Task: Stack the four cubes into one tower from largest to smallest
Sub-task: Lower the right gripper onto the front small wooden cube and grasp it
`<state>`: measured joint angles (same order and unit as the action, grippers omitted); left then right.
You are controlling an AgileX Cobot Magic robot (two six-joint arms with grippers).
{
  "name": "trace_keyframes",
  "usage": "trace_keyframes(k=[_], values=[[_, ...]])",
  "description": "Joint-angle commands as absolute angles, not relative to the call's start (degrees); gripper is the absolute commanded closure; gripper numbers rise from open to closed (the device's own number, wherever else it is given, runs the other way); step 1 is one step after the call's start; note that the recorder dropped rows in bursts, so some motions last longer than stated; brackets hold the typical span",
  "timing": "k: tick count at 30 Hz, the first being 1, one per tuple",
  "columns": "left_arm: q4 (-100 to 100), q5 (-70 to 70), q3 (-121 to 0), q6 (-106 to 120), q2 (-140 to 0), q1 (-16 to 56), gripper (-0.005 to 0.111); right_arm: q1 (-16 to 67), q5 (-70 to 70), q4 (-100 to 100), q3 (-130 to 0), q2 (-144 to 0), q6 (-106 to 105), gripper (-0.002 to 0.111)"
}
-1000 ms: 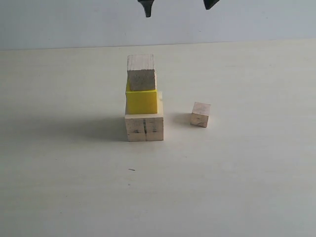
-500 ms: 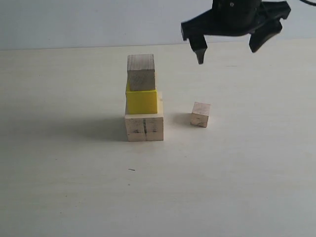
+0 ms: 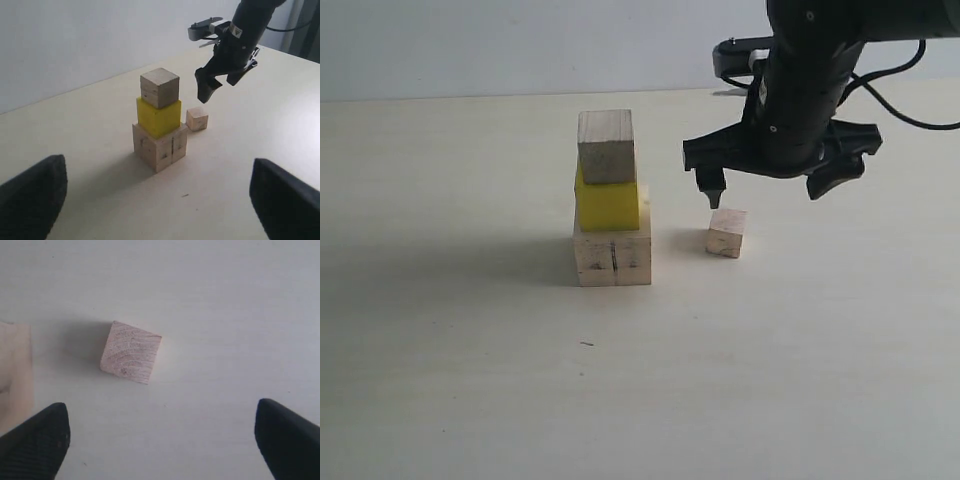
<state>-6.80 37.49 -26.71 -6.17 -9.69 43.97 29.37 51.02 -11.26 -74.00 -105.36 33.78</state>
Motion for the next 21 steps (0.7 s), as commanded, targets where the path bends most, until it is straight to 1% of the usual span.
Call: trace_keyframes(k=[1, 4, 9, 13, 21], values=[[-7.07, 37.05, -26.53, -6.25, -9.36, 43.93, 0.013, 29.19, 43.57, -10.92, -70.74, -104.86, 37.9, 0.015], [-7.07, 37.05, -26.53, -6.25, -9.36, 43.93, 0.013, 29.19, 40.56, -11.08, -69.75, -105.26, 39.05, 0.019], [-7.07, 37.05, -26.53, -6.25, -9.36, 43.93, 0.013, 29.19, 39.69, -11.08, -69.71, -108.38, 39.05, 0.033], [-7.07, 37.05, -26.53, -6.25, -9.36, 43.93, 0.013, 29.19, 39.0, -11.08, -69.71, -111.93, 39.05, 0.033], [-7.07, 36.7, -26.53, -6.25, -9.36, 43.93, 0.013, 29.19, 33.11, -10.91, -69.71, -115.02, 41.83, 0.033]])
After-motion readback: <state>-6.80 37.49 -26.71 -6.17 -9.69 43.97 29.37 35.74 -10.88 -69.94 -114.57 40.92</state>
